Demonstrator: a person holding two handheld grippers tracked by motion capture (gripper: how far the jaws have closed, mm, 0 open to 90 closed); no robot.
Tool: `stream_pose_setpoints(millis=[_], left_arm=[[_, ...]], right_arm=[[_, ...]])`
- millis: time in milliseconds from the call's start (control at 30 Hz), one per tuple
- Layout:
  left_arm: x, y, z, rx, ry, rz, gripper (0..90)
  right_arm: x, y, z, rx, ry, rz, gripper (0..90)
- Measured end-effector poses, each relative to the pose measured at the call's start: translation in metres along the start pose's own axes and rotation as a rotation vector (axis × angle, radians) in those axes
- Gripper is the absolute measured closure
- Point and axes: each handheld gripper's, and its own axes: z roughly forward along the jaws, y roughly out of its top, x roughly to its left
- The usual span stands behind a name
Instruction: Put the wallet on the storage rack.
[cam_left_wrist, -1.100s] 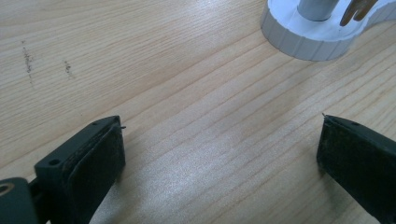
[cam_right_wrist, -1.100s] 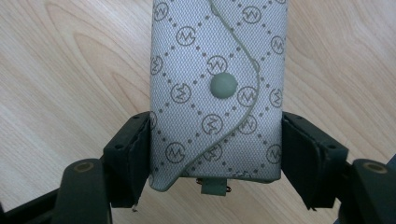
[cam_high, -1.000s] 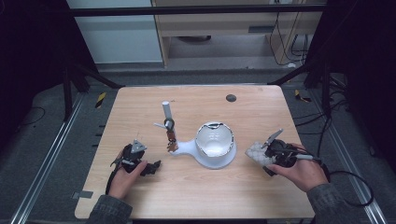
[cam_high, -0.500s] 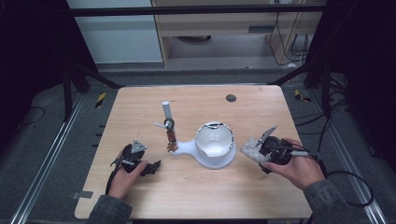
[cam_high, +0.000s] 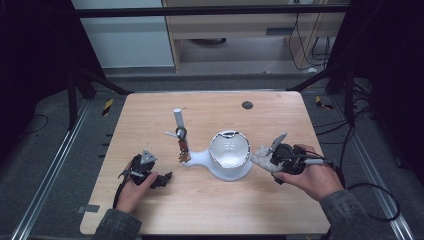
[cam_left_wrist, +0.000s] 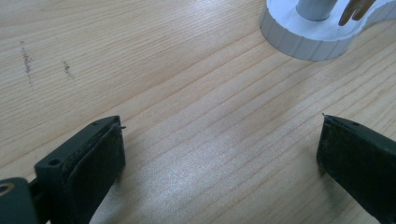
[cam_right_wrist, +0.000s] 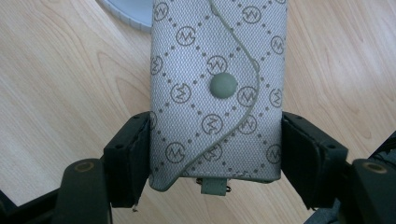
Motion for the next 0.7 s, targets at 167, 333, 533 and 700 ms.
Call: stream_pose_setpoints(millis=[167, 333, 533, 700], left_arm=[[0.0, 0.0, 0.0, -0.002, 0.0, 0.0, 0.4], [0.0, 0.0, 0.0, -0.002, 0.0, 0.0, 0.4], [0.0, 0.0, 0.0, -0.001, 0.0, 0.0, 0.4], [0.0, 0.0, 0.0, -0.001, -0.001, 0.0, 0.4]], right_arm=[[0.003, 0.006, -0.004, -0.004, 0.0, -0.017, 30.5], [0.006, 0.012, -0.006, -0.009, -0.002, -0.029, 30.5], [0.007, 0.015, -0.009, -0.016, 0.0, -0.043, 30.5], [0.009, 0.018, -0.011, -0.018, 0.001, -0.049, 30.5]])
